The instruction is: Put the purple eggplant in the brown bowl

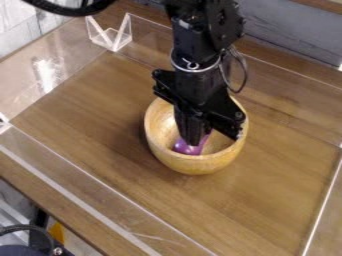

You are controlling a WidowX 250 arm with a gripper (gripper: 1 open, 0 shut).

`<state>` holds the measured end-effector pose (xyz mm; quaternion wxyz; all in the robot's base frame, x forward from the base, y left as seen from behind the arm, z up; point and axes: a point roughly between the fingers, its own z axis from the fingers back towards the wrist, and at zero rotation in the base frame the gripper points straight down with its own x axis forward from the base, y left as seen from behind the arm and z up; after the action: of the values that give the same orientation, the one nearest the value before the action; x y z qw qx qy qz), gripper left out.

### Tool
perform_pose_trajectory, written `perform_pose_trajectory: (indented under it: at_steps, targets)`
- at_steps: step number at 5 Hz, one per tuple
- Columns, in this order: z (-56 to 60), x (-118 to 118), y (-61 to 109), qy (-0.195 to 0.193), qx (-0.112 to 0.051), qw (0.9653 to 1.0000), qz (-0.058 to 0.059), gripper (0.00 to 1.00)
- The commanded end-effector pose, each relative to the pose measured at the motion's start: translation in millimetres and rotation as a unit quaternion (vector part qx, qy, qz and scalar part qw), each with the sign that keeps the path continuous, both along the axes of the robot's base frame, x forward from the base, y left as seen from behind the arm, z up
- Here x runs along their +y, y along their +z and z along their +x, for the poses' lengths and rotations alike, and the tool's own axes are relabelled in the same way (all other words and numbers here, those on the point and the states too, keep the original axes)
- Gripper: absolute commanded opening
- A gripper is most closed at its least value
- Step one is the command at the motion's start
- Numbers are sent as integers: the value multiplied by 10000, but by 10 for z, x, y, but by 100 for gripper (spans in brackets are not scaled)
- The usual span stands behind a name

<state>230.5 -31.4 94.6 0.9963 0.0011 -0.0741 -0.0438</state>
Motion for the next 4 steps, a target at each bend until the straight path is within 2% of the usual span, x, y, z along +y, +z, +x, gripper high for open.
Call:
perform_pose_trajectory:
  at_steps: [1, 2, 4]
  targets:
    - [96, 17, 113, 62, -198, 9998, -33, 0]
    - [87, 34, 93, 90, -158, 9998, -22, 100]
    - [56, 58, 84, 155, -87, 9998, -20, 100]
